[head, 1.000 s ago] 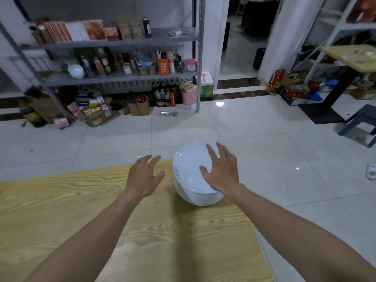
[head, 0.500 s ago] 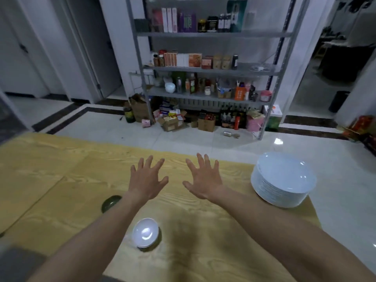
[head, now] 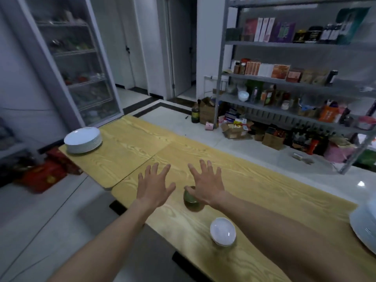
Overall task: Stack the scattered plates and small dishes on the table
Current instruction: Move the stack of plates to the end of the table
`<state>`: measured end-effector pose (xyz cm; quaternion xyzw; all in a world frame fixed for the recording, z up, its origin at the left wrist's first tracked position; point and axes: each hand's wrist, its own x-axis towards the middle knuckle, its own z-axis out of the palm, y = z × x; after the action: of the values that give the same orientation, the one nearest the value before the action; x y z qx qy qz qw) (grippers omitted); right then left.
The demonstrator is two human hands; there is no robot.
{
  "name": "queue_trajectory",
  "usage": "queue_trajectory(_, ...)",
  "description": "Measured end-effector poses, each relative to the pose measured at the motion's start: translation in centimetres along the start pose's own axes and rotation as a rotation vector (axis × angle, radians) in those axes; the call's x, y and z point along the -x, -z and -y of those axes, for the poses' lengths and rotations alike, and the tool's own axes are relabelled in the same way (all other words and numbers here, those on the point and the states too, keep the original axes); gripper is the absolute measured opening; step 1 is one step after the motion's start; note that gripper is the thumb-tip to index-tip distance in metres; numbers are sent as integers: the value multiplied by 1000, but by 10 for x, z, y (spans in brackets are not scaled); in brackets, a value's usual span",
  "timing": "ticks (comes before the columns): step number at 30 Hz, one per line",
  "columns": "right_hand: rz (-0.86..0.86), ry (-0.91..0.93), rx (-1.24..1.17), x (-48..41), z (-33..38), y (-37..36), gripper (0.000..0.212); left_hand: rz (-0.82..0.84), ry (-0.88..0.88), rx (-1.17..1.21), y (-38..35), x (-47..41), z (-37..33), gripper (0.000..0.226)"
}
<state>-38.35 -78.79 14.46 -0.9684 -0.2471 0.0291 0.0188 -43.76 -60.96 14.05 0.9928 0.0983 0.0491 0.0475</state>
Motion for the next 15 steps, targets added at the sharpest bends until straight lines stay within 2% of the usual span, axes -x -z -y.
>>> queue_trajectory(8,-12,129,2,-100,97,-14,81,-18,152,-2,3,-38,114,69)
queue_trajectory(15,19,220,-64,-215,189,-24,82,-7,250,-23,8,-107,228,69)
